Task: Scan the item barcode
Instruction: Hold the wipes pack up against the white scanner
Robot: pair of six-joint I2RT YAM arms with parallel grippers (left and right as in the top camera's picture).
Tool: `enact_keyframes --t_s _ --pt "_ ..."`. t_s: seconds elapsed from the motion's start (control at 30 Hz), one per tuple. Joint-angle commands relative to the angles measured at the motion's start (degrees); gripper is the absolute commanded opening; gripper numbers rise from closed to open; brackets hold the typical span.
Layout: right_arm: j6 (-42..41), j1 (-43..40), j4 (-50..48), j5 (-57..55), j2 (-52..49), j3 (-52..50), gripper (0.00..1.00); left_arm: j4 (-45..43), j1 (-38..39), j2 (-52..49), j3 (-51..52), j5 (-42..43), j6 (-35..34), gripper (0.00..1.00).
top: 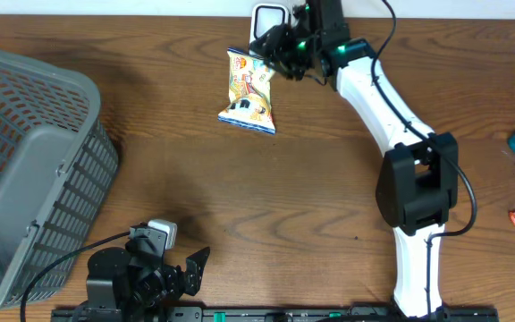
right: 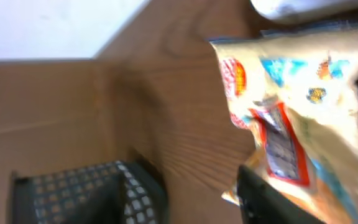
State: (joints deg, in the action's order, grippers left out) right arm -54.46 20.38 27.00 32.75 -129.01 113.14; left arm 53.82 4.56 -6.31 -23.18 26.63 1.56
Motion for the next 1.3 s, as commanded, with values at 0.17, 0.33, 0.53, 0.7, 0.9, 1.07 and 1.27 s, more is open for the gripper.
enact_keyframes --t_s 0.17,0.33,0.53,0.7,0.9,1.07,1.27 --pt "4.85 9.25 7.04 -25.49 -2.93 0.87 0.65 0.15 -0.09 0.15 -0.5 -0.31 0.57 0.98" --pt "5.55 12.33 4.63 -38.58 -7.26 0.87 0.67 0.15 -0.09 0.15 -0.5 -0.31 0.57 0.98" --pt "11.76 13.27 1.99 -46.18 -9.49 1.2 0.74 0.15 -0.09 0.15 -0.5 -0.31 0.57 0.98" --pt "15.39 13.05 8.52 -37.55 -7.02 6.36 0.82 0.15 -0.09 0.15 -0.5 -0.31 0.57 0.99" --pt "18.34 12.46 13.57 -44.09 -4.74 12.04 0.8 0.15 -0.09 0.15 -0.5 -0.28 0.57 0.98" --pt "19.04 12.5 11.52 -50.42 -9.66 10.75 0.79 0.15 -0.09 0.15 -0.5 -0.28 0.57 0.98" --pt "20.06 12.17 9.27 -48.24 -17.75 10.75 0.73 0.15 -0.09 0.13 -0.5 -0.31 0.57 0.98"
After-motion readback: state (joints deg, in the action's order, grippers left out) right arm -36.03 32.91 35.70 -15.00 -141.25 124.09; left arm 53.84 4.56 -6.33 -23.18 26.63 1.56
